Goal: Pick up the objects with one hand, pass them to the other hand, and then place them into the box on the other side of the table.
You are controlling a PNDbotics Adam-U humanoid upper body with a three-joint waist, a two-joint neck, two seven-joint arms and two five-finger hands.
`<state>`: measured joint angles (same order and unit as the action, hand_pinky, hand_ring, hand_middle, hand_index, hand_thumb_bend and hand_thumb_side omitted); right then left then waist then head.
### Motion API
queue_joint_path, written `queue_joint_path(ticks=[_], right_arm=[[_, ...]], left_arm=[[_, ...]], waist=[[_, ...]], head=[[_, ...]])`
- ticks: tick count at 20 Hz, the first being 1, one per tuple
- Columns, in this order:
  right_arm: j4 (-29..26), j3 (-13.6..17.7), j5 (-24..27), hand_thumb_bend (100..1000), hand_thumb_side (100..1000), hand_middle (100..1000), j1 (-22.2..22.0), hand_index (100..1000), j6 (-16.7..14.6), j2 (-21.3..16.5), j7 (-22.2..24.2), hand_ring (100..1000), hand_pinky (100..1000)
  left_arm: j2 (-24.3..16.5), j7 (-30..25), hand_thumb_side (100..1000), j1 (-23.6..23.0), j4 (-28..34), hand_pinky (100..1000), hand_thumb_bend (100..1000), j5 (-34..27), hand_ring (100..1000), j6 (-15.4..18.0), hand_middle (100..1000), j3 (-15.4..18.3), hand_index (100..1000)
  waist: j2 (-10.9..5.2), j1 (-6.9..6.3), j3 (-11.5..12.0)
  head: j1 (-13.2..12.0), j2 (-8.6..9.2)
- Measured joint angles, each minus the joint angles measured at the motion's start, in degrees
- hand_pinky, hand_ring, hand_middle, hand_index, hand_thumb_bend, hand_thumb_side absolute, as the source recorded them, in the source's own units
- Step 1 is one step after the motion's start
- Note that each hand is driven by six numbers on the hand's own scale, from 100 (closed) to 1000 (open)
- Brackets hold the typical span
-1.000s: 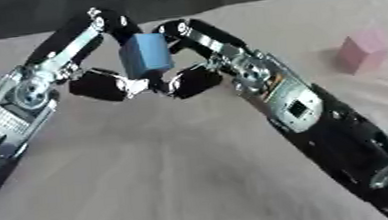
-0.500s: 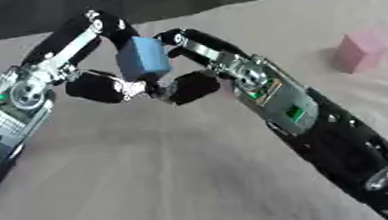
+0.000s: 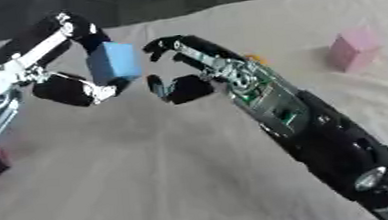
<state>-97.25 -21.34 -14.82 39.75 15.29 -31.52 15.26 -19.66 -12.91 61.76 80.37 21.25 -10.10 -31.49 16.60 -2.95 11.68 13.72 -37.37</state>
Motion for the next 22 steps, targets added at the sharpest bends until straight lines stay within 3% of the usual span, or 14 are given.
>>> queue_joint_path(ticks=[9, 11, 15, 22], right_arm=[[-1.05, 0.51, 0.15, 100, 175, 783, -0.53, 880, 0.54, -0.58, -0.21, 969, 883], [-1.86, 0.97, 0.80, 100, 203, 789, -0.93, 876, 0.85, -0.79, -1.69, 970, 884], [-3.66, 1.54, 3.02, 100, 340, 795, -1.51, 869, 1.63, -1.68, -5.44, 973, 888], [-5.17, 1.86, 6.64, 100, 305, 790, -2.46, 857, 2.38, -2.60, -7.76, 963, 879]], left_arm=[[-3.21, 1.09, 100, -1.07, -3.54, 798, 100, -0.16, 536, -1.75, 473, 6.83, 511], [-5.42, 1.92, 100, -1.57, -3.90, 793, 100, -0.43, 540, -2.08, 474, 8.75, 513], [-11.45, 3.65, 100, -3.49, -4.66, 785, 100, -0.59, 547, -2.59, 477, 11.94, 518], [-20.30, 6.53, 100, -8.83, -7.66, 785, 100, -1.85, 554, -3.43, 482, 16.01, 527]], waist=[[-0.01, -0.10, -0.42], [-0.01, -0.29, -0.46], [-0.01, -0.54, -0.62], [-0.01, -0.50, -0.72]], head=[[-0.37, -0.03], [-0.49, -0.05], [-1.03, -0.09], [-4.96, 0.15]])
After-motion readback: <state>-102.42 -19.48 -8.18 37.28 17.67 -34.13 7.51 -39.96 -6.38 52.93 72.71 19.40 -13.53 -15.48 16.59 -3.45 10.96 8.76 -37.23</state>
